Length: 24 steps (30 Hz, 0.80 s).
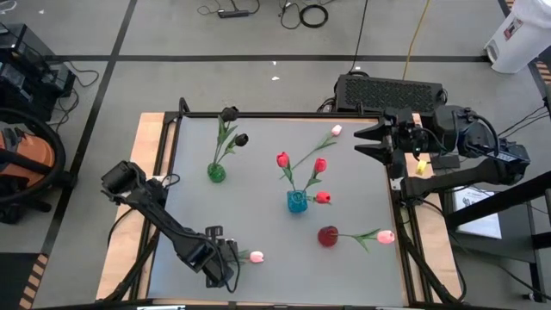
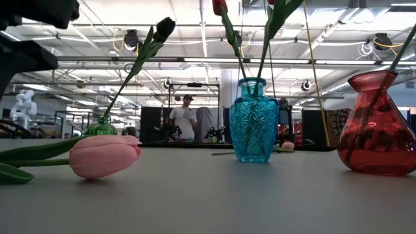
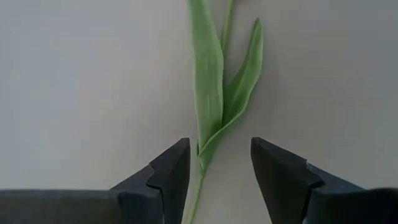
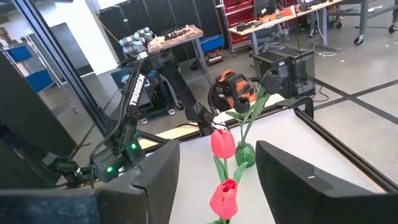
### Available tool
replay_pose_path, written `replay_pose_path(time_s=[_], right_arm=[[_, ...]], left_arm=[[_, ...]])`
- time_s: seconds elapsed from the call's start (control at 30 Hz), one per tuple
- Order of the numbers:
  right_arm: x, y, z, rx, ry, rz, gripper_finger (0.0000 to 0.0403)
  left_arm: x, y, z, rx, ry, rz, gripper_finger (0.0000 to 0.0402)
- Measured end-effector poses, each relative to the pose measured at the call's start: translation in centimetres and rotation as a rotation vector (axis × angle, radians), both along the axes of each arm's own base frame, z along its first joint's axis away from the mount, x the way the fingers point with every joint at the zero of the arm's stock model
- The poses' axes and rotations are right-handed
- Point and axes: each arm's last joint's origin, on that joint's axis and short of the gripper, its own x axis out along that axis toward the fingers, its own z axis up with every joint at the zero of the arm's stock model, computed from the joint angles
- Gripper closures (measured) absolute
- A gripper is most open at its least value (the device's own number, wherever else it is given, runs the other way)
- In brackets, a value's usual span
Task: Sort flowers into vase by color
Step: Put the bottom pink tulip into the red vase
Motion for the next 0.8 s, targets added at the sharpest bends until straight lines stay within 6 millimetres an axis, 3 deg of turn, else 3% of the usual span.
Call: replay_pose_path(time_s=[0.37,0.8], right_arm=[[0.4,0.0,-0.1,0.0,0.013,0.0,0.02],[0.4,0.0,-0.1,-0.009,0.014,0.001,0.02]], left_arm=[[-0.2,0.2,-1.7,-0.035,-0.042,0.002,0.0226],[-0.4,0.7,-1.9,0.034,-0.047,0.012,0.0226]])
